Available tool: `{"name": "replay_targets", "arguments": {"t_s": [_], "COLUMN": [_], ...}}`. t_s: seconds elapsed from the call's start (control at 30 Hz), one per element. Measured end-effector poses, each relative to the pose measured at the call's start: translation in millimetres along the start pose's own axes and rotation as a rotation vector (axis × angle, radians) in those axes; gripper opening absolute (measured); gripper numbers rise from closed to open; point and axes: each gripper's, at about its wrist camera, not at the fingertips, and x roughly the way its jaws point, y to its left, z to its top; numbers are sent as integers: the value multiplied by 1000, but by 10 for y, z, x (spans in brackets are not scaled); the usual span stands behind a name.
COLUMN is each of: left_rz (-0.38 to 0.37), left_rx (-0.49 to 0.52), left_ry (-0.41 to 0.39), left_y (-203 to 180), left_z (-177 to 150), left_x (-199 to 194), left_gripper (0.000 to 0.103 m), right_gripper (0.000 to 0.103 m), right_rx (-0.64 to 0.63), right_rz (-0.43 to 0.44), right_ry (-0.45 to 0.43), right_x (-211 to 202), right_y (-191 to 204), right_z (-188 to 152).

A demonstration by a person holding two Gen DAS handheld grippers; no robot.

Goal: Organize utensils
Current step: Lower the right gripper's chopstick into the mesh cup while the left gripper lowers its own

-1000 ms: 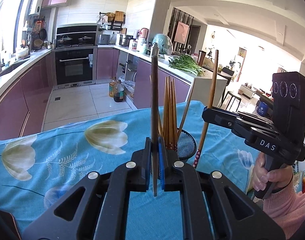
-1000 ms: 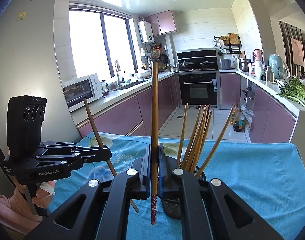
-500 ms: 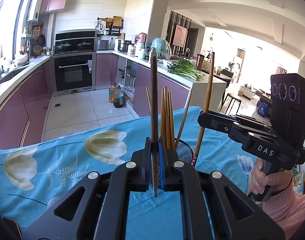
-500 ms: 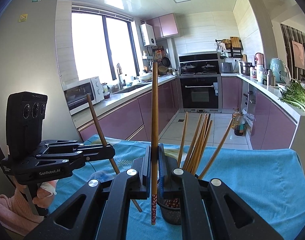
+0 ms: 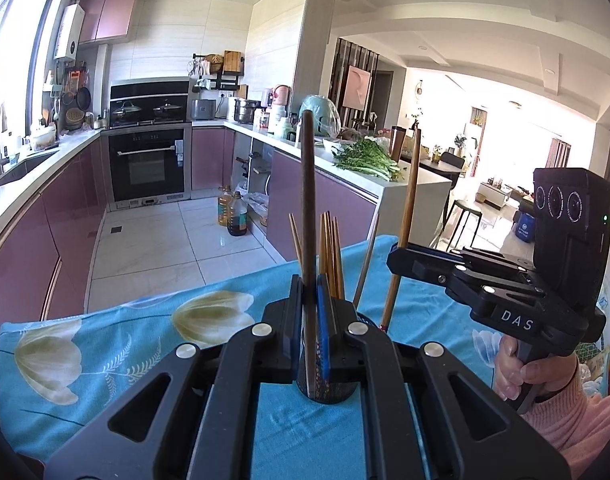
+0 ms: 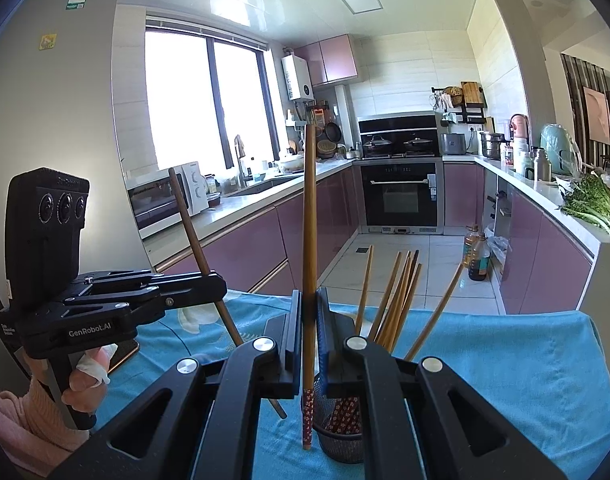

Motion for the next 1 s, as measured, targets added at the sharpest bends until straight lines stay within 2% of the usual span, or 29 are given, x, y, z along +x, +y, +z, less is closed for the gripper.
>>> {"name": "replay_targets", "arguments": {"t_s": [0.5,1.0], "left_rz": [-11,-59], "left_rx": [45,43], "left_ry": [-85,-57], "left_y": [-236,-393], "left_z": [236,251], "left_x": [-204,0], "left_gripper": [8,8], "right_gripper": [6,6], "right_rx": [8,27], "right_rz": [-15,-43], "right_ry": [-25,-11], "right_x": [94,182], "right_y": [-9,-8], "right_z": [99,60]}}
